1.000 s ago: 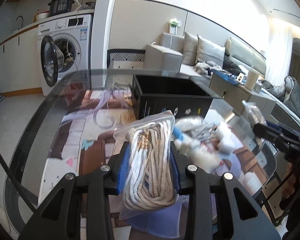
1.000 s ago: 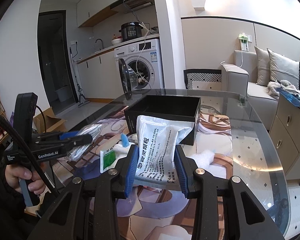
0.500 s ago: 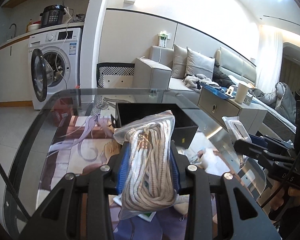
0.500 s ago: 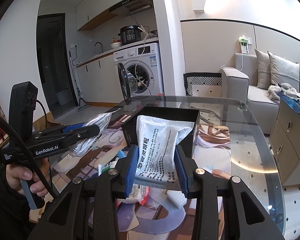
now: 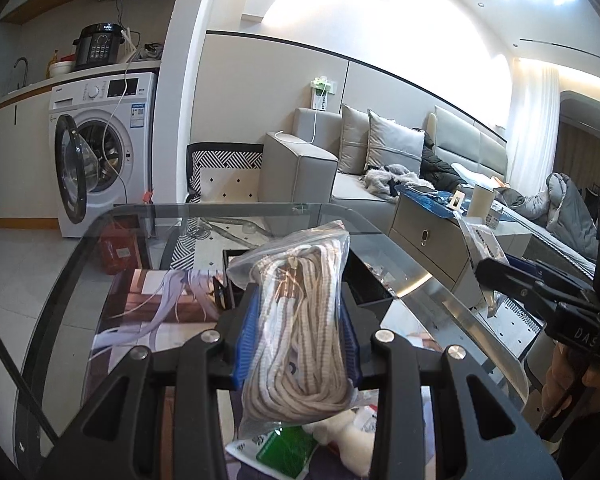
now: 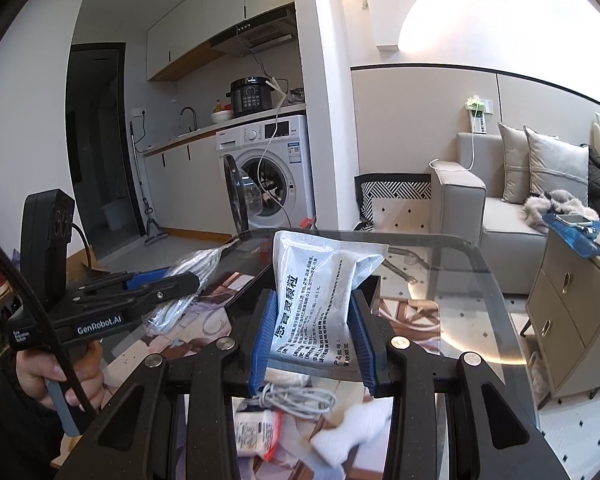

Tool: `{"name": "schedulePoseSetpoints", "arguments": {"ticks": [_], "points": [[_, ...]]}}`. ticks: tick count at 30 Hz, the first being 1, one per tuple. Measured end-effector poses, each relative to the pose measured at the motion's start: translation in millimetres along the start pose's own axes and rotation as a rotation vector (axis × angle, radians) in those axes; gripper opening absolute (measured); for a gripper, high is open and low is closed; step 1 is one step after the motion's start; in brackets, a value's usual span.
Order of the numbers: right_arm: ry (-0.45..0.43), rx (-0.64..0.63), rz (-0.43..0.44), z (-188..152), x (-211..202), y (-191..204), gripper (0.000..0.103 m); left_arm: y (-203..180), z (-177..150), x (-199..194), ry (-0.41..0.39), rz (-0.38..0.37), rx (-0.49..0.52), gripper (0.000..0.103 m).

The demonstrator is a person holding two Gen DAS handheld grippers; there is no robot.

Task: Organize soft objects
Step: 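Drop the cable bag into the black box with the left tool while the right tool releases the sachet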

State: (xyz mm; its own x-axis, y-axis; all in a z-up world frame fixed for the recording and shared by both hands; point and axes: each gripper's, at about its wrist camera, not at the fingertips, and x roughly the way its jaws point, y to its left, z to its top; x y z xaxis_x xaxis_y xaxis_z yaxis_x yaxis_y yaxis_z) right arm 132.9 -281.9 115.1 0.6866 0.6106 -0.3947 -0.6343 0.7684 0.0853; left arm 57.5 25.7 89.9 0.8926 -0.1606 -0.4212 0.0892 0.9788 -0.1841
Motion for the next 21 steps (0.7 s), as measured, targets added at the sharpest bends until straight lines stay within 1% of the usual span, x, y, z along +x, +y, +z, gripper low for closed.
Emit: {"name": "schedulePoseSetpoints", "arguments": {"ticks": [7,11,15,21], "points": [[0.034,-0.01,0.016,13.2,32.7,-3.5,0.037,2.9,1.3,25.8,0.021,0.015,-0.01,0.035],[0.051,-0.005,0.025,13.4,50.9,-6.2,0.037,5.8,3.6,38.5,0.028,0.028,-0.021,0.035],[0.07,-0.002,0.032,13.6,69.2,-9.5,0.037,7.7,7.3,47.8,0.019,0.041,-0.025,0.035],[0.107,-0.003,0.024,11.1,102.6,-16.2,0.037,12.9,13.3,66.1,0.015,0.057,-0.045,0.035]]}}
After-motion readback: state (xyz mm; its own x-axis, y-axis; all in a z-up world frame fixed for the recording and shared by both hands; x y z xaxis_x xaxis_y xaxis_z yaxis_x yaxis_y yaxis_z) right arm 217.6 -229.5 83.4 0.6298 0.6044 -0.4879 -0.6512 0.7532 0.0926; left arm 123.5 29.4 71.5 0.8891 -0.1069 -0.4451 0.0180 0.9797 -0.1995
